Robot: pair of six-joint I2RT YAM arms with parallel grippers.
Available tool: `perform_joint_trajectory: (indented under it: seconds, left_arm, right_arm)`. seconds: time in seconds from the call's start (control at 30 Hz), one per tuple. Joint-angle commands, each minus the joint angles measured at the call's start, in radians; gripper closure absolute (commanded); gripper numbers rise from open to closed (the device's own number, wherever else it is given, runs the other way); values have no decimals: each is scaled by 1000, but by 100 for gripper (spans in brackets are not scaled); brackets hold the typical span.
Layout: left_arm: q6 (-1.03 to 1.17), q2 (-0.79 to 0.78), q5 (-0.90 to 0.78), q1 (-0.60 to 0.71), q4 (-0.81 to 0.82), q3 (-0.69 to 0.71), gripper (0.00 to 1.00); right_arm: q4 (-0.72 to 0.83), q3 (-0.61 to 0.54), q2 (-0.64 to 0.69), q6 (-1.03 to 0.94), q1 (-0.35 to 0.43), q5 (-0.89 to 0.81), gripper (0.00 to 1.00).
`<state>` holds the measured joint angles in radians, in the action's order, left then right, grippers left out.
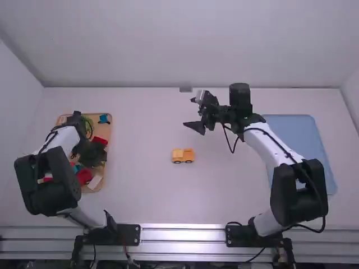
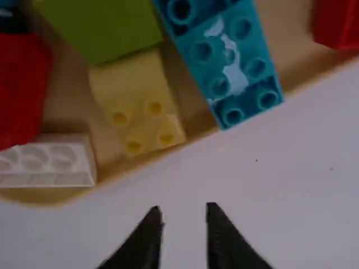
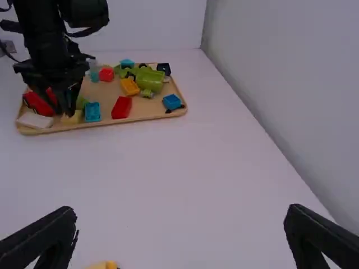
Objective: Assemble lego blocks to make yellow taxi
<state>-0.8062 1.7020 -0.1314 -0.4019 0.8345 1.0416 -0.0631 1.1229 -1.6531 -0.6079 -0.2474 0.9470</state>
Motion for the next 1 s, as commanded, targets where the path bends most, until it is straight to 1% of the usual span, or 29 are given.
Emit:
perform_joint_trajectory:
  seconds: [0.0, 0.07, 0.13, 0.17, 0.2, 0.23, 0.27, 0.3, 0.37, 0.53, 0.73, 0.77, 0.87, 0.97]
  left_arm:
    - [-179, 3, 82, 3, 27, -3, 77]
    - [-200, 3, 117, 3, 37, -3, 74]
    - [-198, 3, 129, 3, 35, -3, 66]
    - [-195, 3, 137, 3, 34, -3, 58]
    - [-192, 3, 150, 3, 27, -3, 45]
    - [-192, 3, 154, 3, 23, -3, 39]
    - [-195, 3, 160, 3, 16, -3, 36]
    - [-196, 3, 164, 3, 10, -3, 36]
    - [-199, 3, 179, 3, 0, -3, 43]
    - [-199, 4, 219, 3, 6, -3, 45]
    - [-200, 4, 218, 3, -9, -15, 46]
    - [-200, 4, 212, 3, -15, -25, 48]
    - [-198, 4, 176, 3, -82, -71, 49]
    - [-193, 4, 166, 3, -153, -111, 48]
  right_arm:
    - [1, 27, -10, 0, 6, -13, 1]
    - [1, 27, -10, 0, 6, -13, 1]
    - [0, 27, -10, -3, 5, -12, 1]
    - [0, 27, -10, -3, 5, -12, 1]
    - [0, 27, -10, -3, 6, -12, 1]
    - [0, 27, -10, -3, 5, -13, 1]
    - [0, 27, -10, -3, 5, -12, 1]
    - [0, 27, -10, -3, 6, -12, 1]
    - [1, 27, -10, -2, 5, -13, 1]
    - [1, 26, -10, -2, 5, -13, 1]
    - [0, 26, -10, -3, 6, -13, 1]
    - [0, 26, -10, -2, 5, -12, 1]
    - [0, 26, -10, -3, -2, -13, 1]
    - [0, 26, -10, -3, 0, -13, 1]
